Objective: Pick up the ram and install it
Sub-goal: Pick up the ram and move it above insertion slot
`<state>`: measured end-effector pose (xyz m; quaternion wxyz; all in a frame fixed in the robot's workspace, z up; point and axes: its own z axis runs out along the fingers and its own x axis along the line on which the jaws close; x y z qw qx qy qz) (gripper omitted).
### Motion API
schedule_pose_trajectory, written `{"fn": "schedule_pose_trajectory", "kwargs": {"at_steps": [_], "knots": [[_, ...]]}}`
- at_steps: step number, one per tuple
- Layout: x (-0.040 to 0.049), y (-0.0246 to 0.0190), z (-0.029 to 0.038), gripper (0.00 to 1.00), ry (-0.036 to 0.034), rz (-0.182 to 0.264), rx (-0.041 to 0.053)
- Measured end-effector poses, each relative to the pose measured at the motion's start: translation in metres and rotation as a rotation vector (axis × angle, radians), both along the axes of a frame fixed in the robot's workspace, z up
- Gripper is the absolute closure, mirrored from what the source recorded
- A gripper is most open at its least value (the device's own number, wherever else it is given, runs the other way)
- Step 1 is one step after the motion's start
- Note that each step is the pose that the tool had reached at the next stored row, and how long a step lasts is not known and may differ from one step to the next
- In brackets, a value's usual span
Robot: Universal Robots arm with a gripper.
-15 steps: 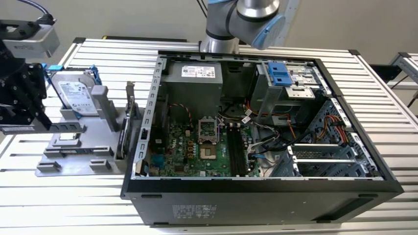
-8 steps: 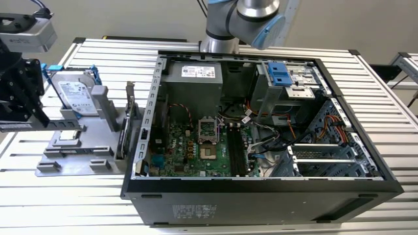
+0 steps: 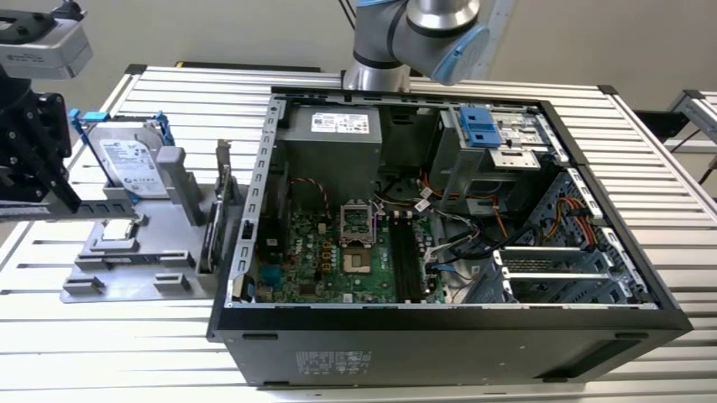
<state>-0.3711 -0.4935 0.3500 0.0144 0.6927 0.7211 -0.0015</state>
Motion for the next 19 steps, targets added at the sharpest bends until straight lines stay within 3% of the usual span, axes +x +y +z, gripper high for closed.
{"fn": "schedule_pose_trajectory", "kwargs": {"at_steps": [19], "knots": [[0.0000, 0.0000, 0.0145, 1.00, -0.0001, 0.000, 0.0000]]}}
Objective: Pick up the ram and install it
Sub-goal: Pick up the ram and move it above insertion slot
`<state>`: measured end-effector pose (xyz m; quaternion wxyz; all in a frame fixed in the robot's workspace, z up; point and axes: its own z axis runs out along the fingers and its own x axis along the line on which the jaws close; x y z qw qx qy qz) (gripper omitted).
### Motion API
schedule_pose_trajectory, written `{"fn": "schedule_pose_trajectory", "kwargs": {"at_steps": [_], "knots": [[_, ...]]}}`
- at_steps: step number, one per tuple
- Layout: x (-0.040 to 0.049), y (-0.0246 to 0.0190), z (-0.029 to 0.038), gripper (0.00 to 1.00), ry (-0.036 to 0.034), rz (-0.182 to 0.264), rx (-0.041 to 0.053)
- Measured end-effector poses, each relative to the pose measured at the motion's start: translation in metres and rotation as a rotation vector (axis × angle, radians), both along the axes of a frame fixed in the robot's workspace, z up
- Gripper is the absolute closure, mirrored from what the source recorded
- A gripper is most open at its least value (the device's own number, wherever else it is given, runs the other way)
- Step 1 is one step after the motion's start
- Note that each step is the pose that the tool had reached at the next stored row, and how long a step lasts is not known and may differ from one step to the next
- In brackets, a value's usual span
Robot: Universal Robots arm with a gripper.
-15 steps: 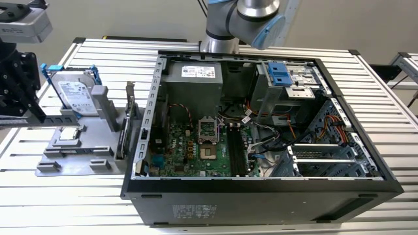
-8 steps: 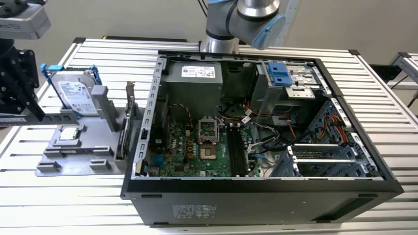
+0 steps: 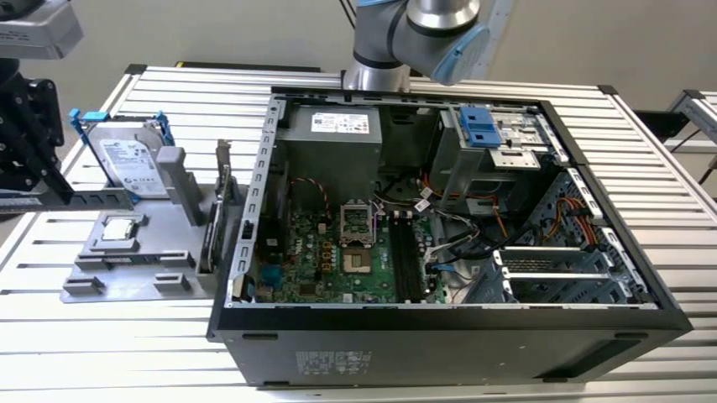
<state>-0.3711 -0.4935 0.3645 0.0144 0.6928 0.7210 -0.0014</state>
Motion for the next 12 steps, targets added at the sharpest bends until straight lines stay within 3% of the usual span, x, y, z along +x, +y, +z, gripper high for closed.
{"fn": "schedule_pose_trajectory", "kwargs": {"at_steps": [12], "knots": [[0.0000, 0.0000, 0.0077, 1.00, 0.0000, 0.000, 0.0000]]}}
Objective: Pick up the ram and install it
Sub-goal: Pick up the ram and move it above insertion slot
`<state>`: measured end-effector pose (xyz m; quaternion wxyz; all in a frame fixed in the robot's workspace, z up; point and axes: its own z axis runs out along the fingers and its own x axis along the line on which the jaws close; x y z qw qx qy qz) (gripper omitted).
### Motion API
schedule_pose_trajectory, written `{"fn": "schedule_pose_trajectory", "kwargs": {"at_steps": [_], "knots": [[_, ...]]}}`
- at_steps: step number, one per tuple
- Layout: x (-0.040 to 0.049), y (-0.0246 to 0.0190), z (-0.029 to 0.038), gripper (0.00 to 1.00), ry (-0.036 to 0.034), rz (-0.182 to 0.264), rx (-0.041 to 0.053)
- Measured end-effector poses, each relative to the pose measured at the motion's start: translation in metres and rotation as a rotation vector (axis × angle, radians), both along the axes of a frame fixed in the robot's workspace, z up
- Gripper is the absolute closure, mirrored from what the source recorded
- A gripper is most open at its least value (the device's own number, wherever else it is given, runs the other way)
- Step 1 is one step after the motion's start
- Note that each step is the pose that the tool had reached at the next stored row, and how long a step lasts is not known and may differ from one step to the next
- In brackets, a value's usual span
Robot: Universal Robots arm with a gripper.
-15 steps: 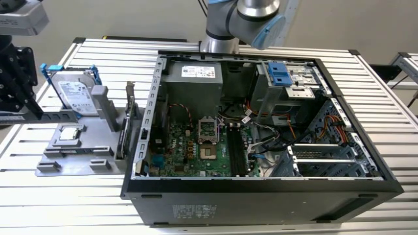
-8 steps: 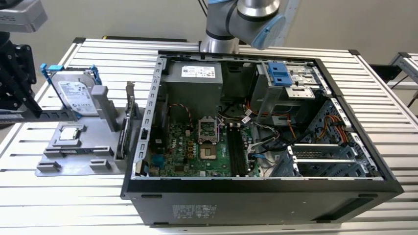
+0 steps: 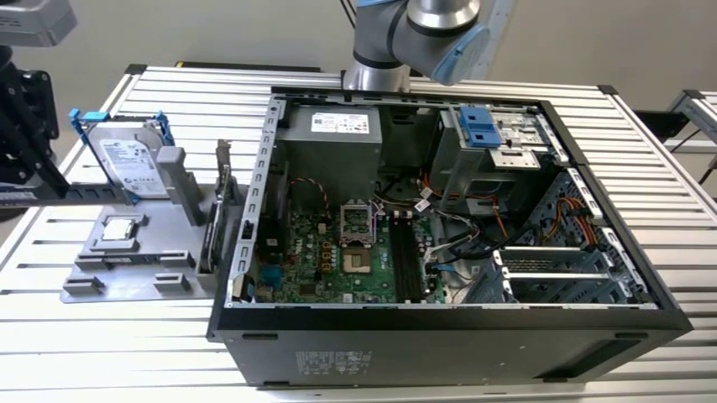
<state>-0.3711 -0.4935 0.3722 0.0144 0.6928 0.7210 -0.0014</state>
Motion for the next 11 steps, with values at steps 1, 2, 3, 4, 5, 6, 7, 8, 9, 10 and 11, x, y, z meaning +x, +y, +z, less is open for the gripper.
{"fn": "schedule_pose_trajectory", "kwargs": {"at_steps": [1, 2, 3, 4, 5, 6, 7, 8, 9, 10, 11], "knots": [[0.0000, 0.0000, 0.0006, 1.00, 0.0000, 0.000, 0.0000], [0.0000, 0.0000, 0.0012, 1.00, 0.0001, 0.000, -0.0001], [0.0000, 0.0000, 0.0018, 1.00, 0.0000, 0.000, 0.0001], [0.0000, 0.0000, 0.0024, 1.00, 0.0000, 0.000, 0.0000], [0.0000, 0.0000, 0.0031, 1.00, 0.0000, 0.000, 0.0000], [0.0000, 0.0000, 0.0039, 1.00, 0.0001, 0.000, -0.0001], [0.0000, 0.0000, 0.0045, 1.00, 0.0001, 0.000, -0.0001], [0.0000, 0.0000, 0.0051, 1.00, 0.0000, 0.000, 0.0000], [0.0000, 0.0000, 0.0057, 1.00, 0.0000, 0.000, 0.0000], [0.0000, 0.0000, 0.0063, 1.00, 0.0000, 0.000, 0.0000], [0.0000, 0.0000, 0.0069, 1.00, 0.0000, 0.000, 0.0000]]}}
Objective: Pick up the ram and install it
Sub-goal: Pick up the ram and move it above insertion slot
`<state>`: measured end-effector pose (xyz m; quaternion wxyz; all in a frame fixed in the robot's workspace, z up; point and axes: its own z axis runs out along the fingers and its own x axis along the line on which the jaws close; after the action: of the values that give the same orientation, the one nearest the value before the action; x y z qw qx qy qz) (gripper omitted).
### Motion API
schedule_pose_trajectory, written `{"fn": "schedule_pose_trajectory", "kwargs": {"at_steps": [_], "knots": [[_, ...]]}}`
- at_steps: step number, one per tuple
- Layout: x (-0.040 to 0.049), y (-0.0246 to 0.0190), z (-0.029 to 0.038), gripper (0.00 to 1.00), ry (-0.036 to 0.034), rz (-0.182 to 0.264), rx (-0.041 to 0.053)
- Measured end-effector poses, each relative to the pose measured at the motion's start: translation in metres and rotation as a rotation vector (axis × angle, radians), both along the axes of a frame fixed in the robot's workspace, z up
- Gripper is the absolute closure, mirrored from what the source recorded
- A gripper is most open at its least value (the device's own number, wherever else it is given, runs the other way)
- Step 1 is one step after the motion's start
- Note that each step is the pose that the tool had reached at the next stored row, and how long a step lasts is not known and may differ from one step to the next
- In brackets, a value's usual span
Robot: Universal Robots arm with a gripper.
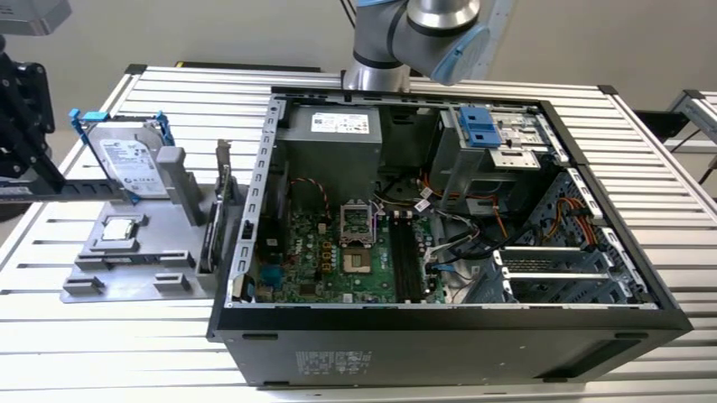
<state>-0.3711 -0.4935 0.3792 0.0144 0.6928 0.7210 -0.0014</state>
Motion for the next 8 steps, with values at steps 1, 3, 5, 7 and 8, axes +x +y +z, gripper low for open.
{"fn": "schedule_pose_trajectory", "kwargs": {"at_steps": [1, 3, 5, 7, 8], "knots": [[0.0000, 0.0000, 0.0006, 1.00, 0.0000, 0.000, 0.0000], [0.0000, 0.0000, 0.0019, 1.00, 0.0000, 0.000, 0.0000], [0.0000, 0.0000, 0.0031, 1.00, 0.0000, 0.000, 0.0000], [0.0000, 0.0000, 0.0044, 1.00, 0.0000, 0.000, 0.0000], [0.0000, 0.0000, 0.0051, 1.00, 0.0001, 0.000, -0.0001]]}}
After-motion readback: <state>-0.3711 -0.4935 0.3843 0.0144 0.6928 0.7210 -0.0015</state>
